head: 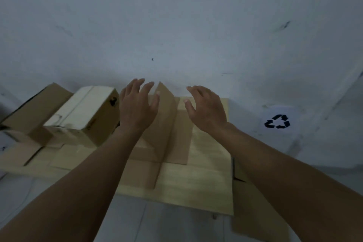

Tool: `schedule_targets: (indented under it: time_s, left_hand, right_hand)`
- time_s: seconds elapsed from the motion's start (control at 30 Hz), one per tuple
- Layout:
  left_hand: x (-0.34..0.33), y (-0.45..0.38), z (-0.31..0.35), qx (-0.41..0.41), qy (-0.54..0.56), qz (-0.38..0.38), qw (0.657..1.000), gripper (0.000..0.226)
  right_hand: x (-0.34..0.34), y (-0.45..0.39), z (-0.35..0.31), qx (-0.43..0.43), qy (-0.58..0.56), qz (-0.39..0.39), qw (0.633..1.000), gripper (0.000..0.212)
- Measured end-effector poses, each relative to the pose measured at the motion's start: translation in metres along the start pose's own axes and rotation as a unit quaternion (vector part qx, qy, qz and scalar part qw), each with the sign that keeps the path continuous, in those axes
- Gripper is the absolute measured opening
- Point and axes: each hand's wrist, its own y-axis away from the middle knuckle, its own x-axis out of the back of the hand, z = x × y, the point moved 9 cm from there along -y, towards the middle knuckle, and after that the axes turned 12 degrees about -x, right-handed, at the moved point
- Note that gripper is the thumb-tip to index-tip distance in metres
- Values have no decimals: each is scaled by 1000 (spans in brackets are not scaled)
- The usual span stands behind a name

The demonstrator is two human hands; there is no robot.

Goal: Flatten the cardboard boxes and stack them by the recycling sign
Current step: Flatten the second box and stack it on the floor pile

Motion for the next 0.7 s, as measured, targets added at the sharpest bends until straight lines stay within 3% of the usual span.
schedule_targets:
  time_s: [0.23, 0.5, 0.7]
  left_hand:
    - [-46, 18, -94, 48, 21, -50, 997, 47]
    - [-107, 17, -170, 99, 45, -100, 989, 47]
    - [-180, 16, -206, 145, 124, -236, 953, 75]
  right_hand:
    - [-90, -16, -49, -16, 7, -41, 999, 42]
    - [-196, -45, -70, -64, 56, -153, 985, 39]
    - [-257, -57, -64, -182, 74, -209, 958, 58]
